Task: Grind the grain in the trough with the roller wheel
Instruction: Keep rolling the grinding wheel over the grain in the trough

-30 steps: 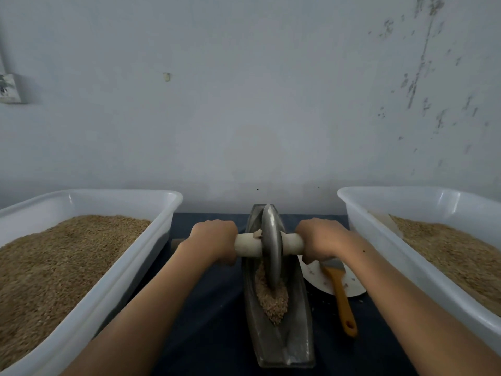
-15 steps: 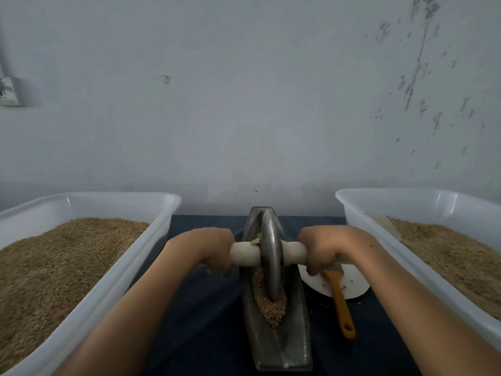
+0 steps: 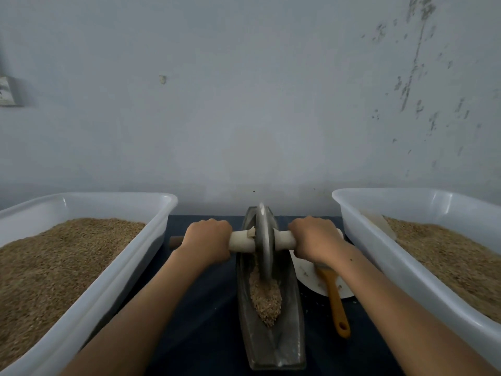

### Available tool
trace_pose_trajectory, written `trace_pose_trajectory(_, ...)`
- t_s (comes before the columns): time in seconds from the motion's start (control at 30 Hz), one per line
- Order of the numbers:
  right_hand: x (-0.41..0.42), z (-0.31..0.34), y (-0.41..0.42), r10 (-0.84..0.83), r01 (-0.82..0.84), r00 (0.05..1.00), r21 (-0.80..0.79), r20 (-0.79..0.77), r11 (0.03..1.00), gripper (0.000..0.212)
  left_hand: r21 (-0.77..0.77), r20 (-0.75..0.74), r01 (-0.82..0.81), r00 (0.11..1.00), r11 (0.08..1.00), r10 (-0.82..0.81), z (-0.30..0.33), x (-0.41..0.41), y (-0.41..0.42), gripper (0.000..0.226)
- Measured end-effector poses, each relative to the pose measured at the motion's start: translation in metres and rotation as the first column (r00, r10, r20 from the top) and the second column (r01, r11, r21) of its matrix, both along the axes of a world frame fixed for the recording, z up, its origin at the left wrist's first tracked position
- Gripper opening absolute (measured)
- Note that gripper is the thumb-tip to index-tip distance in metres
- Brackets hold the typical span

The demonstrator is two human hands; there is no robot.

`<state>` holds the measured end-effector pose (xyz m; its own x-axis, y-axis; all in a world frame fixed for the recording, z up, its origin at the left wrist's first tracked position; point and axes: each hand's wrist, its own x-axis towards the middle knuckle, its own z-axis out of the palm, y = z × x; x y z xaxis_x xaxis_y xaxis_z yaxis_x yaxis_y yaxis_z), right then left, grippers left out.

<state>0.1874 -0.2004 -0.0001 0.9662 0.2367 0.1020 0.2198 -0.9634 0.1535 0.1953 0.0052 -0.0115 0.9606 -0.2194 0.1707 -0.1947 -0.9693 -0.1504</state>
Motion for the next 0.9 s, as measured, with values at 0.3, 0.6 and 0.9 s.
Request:
trace_pose_trajectory(0.3, -0.001, 0.009, -0.002, -0.018, 0.051, 0.927, 0.077, -0.376, 0.996, 0.034, -0.061, -0.369, -0.024, 0.929, 0.998, 0.0, 0.013, -0.006, 0.002, 0.023)
trace_pose_trajectory(0.6, 0.008, -0.01, 0.0, -0.014, 0.009, 0.99, 0.043, 0.138, 0.999, 0.018, -0.004, 0.117, -0.042, 0.992, 0.999, 0.042, -0.004, 0.001, -0.005, 0.03)
trace_pose_trajectory(0.9, -0.002, 0.011, -0.001, -0.031, 0.054, 0.915, 0.046, -0.402, 0.997, 0.036, -0.075, -0.41, -0.001, 0.912, 0.997, -0.03, 0.012, -0.005, 0.007, 0.033)
